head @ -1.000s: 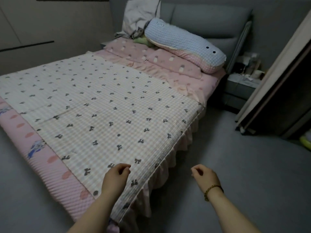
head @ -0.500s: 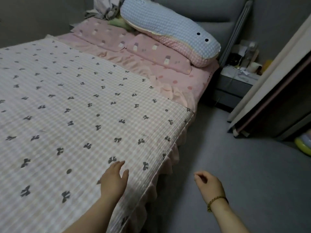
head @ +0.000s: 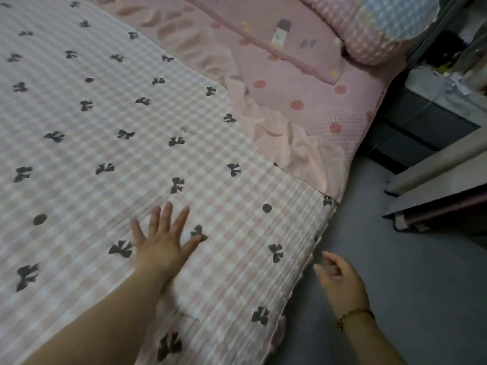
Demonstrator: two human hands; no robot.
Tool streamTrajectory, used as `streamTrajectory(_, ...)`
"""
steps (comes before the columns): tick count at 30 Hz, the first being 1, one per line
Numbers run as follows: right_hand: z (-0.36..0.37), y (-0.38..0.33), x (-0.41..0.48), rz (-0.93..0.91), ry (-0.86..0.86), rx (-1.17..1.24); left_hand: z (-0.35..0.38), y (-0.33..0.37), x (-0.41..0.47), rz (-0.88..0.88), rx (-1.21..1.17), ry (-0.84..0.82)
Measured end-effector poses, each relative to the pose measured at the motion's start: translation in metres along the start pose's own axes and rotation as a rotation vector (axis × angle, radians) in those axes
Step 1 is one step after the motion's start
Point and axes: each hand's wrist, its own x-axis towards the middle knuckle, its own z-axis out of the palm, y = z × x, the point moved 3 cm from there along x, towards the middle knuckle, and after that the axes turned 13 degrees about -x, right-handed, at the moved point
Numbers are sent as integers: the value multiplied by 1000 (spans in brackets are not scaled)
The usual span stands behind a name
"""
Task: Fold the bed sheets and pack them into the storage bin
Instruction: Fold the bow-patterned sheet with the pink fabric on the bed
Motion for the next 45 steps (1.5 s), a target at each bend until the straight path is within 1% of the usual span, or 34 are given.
streamTrajectory(2, 8, -24, 53, -32, 70, -45, 19, -12, 16, 94, 53, 179)
streamTrajectory(3, 9, -37, 73, -50, 108, -69, 23, -13, 19, 101, 47, 199)
streamTrajectory(5, 14, -63, 107, -121, 164, -155, 27, -15, 25, 93, -4, 109)
streamTrajectory(7, 12, -90, 142, -229, 177, -255, 33, -18, 30, 98, -4, 100)
streamTrajectory(9, 8, -114, 173, -284, 131, -384, 32, -17, 30, 83, -13, 114)
streamTrajectory(11, 3, -130, 199, -272, 36, -514, 33, -18, 31, 69, -30, 89)
streamTrajectory(14, -4, -144, 222, -230, -75, -537, 34, -18, 30, 68, -41, 106)
streamTrajectory(16, -6, -149, 228, -233, -89, -559, 33, -19, 31, 63, -45, 130)
streamTrajectory(18, -13, -152, 230, -237, -73, -655, 32, -20, 31, 83, -46, 172)
streamTrajectory(20, -16, -153, 228, -246, -101, -670, 31, -19, 31, 96, -53, 186)
streamTrajectory(23, -16, -157, 216, -271, -221, -447, 33, -19, 32, 88, -70, 158)
streamTrajectory(24, -17, -157, 211, -280, -238, -415, 34, -20, 32, 80, -76, 139)
streamTrajectory(27, -25, -158, 200, -319, -249, -464, 34, -19, 30, 106, -43, 148)
streamTrajectory(30, -28, -154, 195, -296, -274, -504, 32, -18, 30, 95, -36, 133)
streamTrajectory(32, -26, -152, 187, -306, -218, -529, 33, -19, 31, 109, -41, 141)
streamTrajectory(36, -21, -145, 144, -453, 32, -666, 33, -16, 29, 101, -40, 67)
streamTrajectory(39, -19, -146, 91, -582, 72, -727, 22, -11, 22, 44, 24, 110)
streamTrajectory(41, -18, -149, 56, -650, 72, -778, 16, -9, 18, -21, -43, -22)
streamTrajectory(42, -17, -150, 35, -683, 70, -811, 10, -7, 11, -26, -112, -63)
streamTrajectory(43, -14, -152, 16, -715, 64, -841, -1, -4, 2, -27, -231, -69)
streamTrajectory(44, -8, -152, -1, -746, 45, -868, -10, -5, -7, -50, -427, -55)
streamTrajectory(45, -1, -153, -24, -786, 30, -889, -28, -8, -23, -114, -670, -24)
